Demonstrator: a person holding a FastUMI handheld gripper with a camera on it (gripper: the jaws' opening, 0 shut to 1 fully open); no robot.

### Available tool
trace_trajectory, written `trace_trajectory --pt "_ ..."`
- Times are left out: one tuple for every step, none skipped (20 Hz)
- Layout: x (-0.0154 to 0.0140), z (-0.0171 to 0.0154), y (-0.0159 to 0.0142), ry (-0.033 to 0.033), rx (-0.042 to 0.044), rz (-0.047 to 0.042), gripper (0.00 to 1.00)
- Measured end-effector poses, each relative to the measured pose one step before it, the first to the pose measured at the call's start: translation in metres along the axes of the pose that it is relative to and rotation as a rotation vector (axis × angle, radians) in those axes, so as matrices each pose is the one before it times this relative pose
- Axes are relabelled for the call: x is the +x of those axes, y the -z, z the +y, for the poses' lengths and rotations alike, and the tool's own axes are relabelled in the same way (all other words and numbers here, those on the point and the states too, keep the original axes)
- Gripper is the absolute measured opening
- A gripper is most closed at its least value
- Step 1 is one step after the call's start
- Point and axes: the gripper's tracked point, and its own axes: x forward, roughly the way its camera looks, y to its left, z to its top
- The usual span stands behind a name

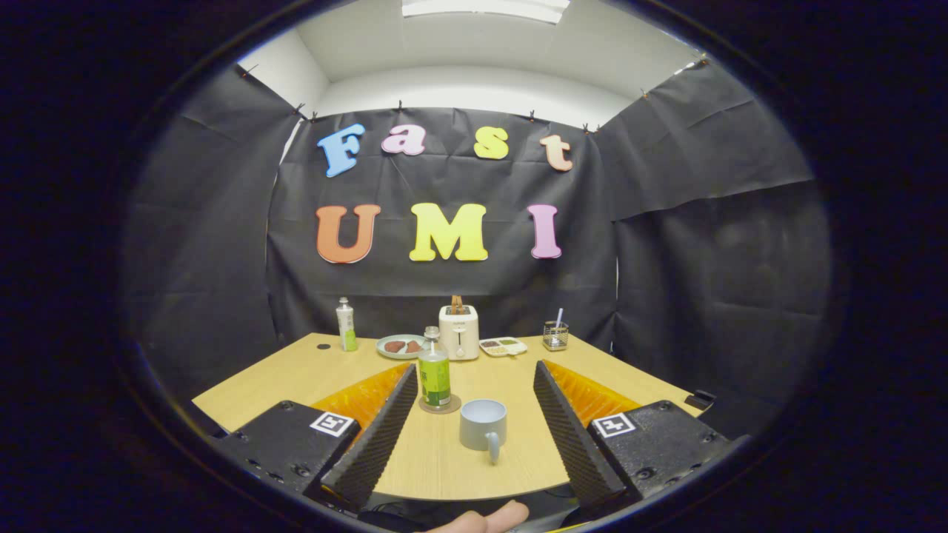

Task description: Take the bottle from table, then pour the juice into the cup, finally place the bottle on the coaster

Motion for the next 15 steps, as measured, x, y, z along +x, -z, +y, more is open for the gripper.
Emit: trace_trajectory --pt "0.00023 0.00001 0.0008 -0.00066 0.00653 0.00026 1.0" --pt "-0.00007 0.00064 0.00072 -0.00047 0.00641 -0.00206 1.0" --pt "-0.0009 0.0002 -0.00084 -0.00018 0.00513 -0.00429 1.0" --pt "-0.00073 -0.0007 -0.00043 0.0005 0.00369 -0.00456 1.0" --pt "-0.00122 -0.00054 -0.00046 0.00064 0.00408 -0.00594 1.0" --pt "-0.00032 -0.00135 -0.00021 0.00455 0.00309 -0.00493 1.0" --pt "-0.00101 -0.00125 0.00004 0.00395 0.00268 -0.00482 1.0" --pt "-0.00098 -0.00003 0.00046 -0.00118 0.00309 -0.00249 1.0" --pt "-0.00083 0.00104 0.00001 -0.00499 0.00288 -0.00017 1.0" --pt "0.00115 -0.00131 0.00052 -0.00201 0.00267 0.00168 1.0" --pt "-0.0003 -0.00067 -0.00044 0.00048 0.00245 -0.00109 1.0" --pt "0.00042 -0.00089 -0.00038 0.00287 0.00109 -0.00128 1.0" --pt "-0.00027 0.00015 -0.00009 -0.00129 -0.00338 -0.00273 1.0" --pt "-0.0005 0.00058 -0.00112 0.00015 -0.00505 -0.00615 1.0" --pt "0.00008 -0.00044 -0.00089 0.00159 -0.00524 -0.00275 1.0"
